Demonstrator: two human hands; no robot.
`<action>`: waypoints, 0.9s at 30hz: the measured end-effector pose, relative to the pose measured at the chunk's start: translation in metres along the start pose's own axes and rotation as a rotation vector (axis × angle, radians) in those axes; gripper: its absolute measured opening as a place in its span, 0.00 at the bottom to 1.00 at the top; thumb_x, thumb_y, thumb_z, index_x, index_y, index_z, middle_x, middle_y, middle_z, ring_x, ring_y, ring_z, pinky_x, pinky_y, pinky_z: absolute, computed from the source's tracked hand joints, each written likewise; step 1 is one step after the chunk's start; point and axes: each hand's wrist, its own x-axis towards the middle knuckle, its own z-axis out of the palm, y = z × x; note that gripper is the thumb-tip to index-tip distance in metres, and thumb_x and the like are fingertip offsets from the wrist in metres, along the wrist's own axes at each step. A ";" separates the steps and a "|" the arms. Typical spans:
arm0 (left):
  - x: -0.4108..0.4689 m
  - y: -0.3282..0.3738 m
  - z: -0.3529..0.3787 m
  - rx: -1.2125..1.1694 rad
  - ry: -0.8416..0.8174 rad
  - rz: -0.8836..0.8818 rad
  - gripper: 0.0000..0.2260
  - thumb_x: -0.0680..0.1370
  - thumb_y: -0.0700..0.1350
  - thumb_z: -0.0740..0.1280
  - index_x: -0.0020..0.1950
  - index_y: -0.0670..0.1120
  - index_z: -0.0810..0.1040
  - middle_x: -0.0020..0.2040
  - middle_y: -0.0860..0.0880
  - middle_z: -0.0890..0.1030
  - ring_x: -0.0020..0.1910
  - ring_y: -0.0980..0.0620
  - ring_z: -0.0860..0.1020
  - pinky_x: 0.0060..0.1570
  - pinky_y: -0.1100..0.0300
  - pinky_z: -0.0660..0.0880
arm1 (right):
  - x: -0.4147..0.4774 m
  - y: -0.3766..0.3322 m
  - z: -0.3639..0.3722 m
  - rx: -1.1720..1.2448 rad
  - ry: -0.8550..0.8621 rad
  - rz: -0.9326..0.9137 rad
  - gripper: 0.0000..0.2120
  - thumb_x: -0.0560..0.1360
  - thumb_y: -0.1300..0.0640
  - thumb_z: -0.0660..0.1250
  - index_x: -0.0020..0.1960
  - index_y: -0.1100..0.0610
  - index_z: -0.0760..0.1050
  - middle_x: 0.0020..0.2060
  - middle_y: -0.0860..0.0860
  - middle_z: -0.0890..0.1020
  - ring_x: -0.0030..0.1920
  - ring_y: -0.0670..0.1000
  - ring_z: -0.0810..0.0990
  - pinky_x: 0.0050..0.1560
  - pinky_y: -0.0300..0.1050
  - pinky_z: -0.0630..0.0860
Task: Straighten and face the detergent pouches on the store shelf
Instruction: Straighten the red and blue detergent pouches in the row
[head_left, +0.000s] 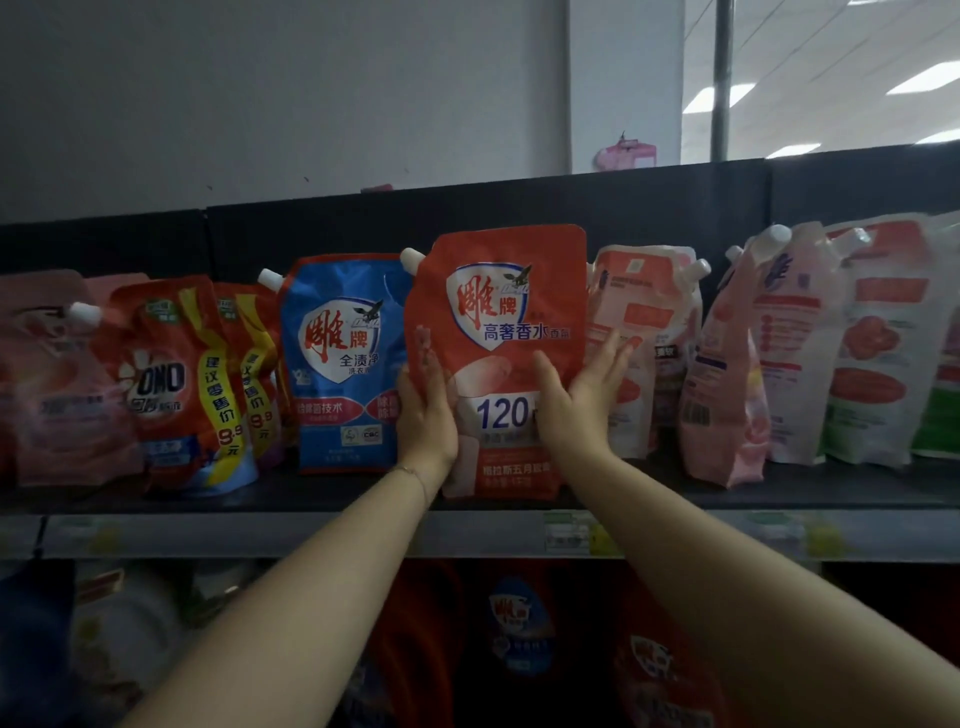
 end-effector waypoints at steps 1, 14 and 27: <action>0.001 -0.002 0.002 -0.021 0.025 -0.013 0.31 0.76 0.69 0.47 0.76 0.56 0.59 0.71 0.52 0.69 0.68 0.48 0.69 0.62 0.57 0.64 | 0.004 0.001 0.004 0.074 0.033 0.149 0.43 0.76 0.40 0.63 0.79 0.50 0.40 0.78 0.52 0.44 0.78 0.54 0.47 0.76 0.56 0.52; 0.009 -0.021 0.005 -0.110 0.056 -0.086 0.21 0.77 0.69 0.49 0.64 0.63 0.70 0.52 0.59 0.76 0.54 0.52 0.76 0.56 0.55 0.70 | -0.003 0.013 0.025 -0.041 -0.082 0.279 0.28 0.77 0.34 0.53 0.66 0.52 0.70 0.50 0.46 0.76 0.49 0.51 0.75 0.51 0.48 0.68; 0.013 -0.030 0.005 -0.168 0.064 -0.064 0.28 0.65 0.80 0.52 0.55 0.67 0.74 0.56 0.57 0.80 0.56 0.51 0.78 0.62 0.46 0.72 | -0.007 0.013 0.020 -0.017 -0.108 0.259 0.32 0.76 0.30 0.48 0.64 0.51 0.74 0.53 0.48 0.80 0.53 0.52 0.78 0.51 0.46 0.68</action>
